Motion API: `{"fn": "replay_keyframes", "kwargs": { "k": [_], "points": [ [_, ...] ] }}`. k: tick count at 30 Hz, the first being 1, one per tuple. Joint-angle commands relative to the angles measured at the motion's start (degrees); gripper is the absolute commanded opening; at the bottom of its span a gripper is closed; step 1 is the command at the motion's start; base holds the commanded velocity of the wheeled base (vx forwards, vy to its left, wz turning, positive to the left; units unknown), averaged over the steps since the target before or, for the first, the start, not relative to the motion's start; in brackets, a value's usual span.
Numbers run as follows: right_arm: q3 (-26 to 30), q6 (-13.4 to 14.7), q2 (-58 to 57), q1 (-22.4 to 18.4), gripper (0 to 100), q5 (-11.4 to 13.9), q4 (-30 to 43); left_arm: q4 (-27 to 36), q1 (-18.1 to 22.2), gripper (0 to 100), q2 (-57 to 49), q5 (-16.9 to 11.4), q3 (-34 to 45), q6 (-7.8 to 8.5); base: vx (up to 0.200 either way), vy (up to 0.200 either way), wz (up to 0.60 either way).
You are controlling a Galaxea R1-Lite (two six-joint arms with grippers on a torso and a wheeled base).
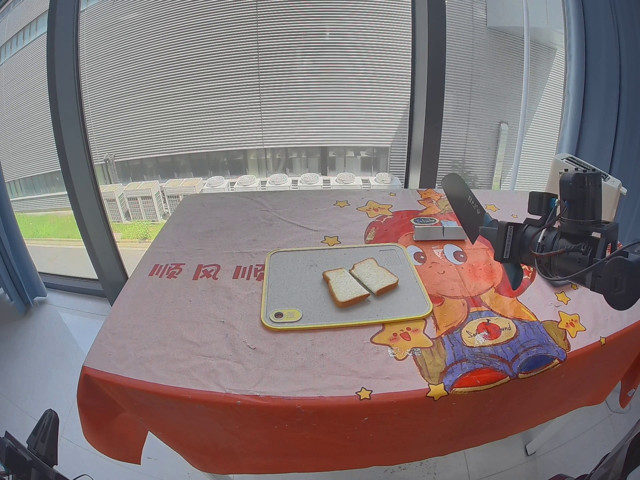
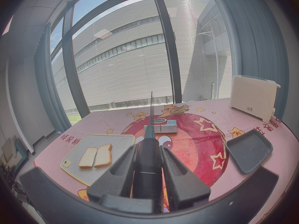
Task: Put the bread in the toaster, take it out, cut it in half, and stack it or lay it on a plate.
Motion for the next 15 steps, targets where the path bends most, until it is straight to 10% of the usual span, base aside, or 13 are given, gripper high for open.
{"fn": "replay_keyframes", "kwargs": {
  "k": [1, 15],
  "points": [
    [0.0, 0.0, 0.1, -0.1, 0, 0.0, 0.0, 0.0, 0.0, 0, -0.9, 0.0, 1.0, 0.01, 0.000, 0.000, 0.00],
    [-0.1, 0.1, 0.1, -0.2, 0, 0.0, 0.0, 0.0, 0.0, 0, -0.9, 0.0, 1.0, 0.01, 0.000, 0.000, 0.00]
  ]
}}
